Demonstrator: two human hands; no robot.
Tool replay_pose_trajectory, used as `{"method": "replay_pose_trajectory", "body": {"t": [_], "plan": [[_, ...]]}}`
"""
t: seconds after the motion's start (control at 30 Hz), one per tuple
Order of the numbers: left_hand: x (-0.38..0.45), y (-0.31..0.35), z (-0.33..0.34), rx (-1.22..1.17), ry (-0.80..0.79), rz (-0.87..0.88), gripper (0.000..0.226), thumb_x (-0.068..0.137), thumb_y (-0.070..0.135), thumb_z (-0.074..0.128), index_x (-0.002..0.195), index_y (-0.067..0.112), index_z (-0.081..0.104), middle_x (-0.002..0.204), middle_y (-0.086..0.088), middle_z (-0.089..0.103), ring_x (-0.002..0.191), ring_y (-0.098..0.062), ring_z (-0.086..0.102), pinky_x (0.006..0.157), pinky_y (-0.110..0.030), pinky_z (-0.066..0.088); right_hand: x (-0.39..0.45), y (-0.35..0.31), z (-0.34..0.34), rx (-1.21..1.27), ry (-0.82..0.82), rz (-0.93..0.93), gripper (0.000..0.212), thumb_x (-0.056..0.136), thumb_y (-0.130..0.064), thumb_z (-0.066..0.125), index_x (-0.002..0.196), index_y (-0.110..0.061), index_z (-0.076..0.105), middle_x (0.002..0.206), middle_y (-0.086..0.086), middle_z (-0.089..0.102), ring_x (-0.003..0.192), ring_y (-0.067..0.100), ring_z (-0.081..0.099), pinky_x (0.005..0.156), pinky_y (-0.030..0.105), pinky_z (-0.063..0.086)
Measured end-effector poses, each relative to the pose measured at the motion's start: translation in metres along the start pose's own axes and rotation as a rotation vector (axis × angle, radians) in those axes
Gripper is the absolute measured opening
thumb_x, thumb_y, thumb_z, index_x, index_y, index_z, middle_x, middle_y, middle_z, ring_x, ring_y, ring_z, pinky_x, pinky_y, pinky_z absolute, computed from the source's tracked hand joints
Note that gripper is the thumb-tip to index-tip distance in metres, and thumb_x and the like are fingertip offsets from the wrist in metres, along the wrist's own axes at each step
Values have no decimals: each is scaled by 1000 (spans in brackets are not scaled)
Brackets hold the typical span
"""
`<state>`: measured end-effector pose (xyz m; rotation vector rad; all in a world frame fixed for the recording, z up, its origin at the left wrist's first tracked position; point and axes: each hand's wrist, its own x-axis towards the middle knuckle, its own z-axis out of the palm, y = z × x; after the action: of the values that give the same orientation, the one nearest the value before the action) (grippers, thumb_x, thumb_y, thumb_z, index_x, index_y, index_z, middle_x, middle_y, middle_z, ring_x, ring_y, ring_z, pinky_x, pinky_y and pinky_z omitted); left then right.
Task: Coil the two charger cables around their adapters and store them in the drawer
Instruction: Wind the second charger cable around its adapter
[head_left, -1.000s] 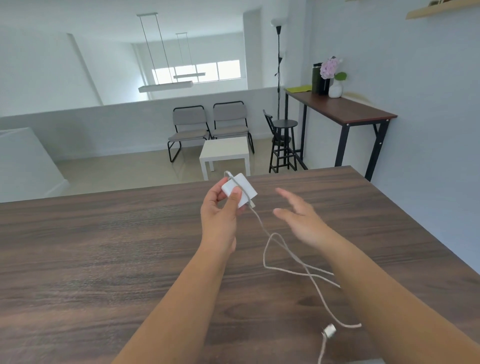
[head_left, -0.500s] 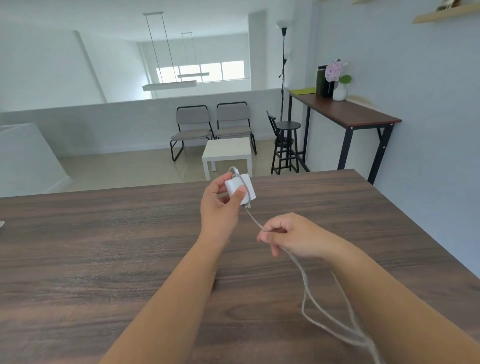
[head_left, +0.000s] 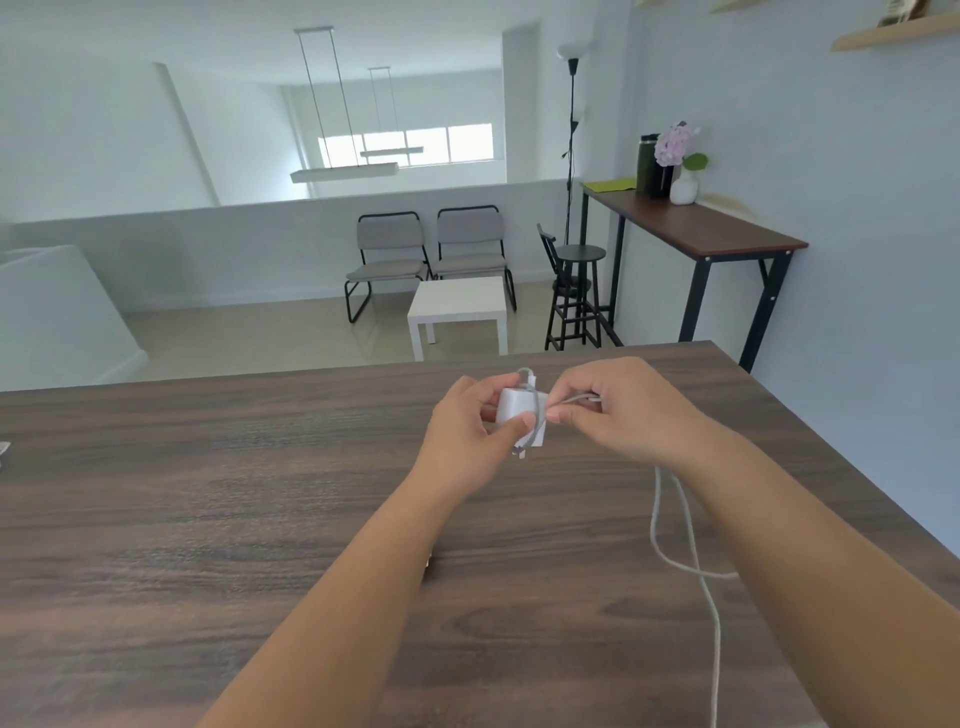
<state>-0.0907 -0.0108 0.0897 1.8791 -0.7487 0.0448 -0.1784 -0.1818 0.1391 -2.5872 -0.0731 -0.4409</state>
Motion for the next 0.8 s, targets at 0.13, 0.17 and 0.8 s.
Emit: {"method": "replay_pose_trajectory", "body": {"t": [0.13,0.17,0.8], "plan": [[-7,1,-7,10,-159,20,46,90,25,68,133,31,55,99,4,50,88,-4,57,79,-17,48,4,3,-4,-29,-7,-135,4,81,-28,74,84,-25,75,76,-17,64,75,-2,57,71,21,43],[-8,0,-10,0,-200,12,46,90,25,67,134,31,54,99,4,49,88,-6,57,80,-18,48,5,3,-4,-19,-5,-159,5,80,-28,75,83,-24,75,77,-16,64,77,-1,57,72,20,44],[-31,4,-10,-655,-340,-119,50,85,17,65,131,26,48,108,-11,59,88,-19,64,75,-34,54,3,35,22,143,15,-33,7,87,-26,67,90,-32,72,98,-12,62,96,9,53,84,22,37]]}}
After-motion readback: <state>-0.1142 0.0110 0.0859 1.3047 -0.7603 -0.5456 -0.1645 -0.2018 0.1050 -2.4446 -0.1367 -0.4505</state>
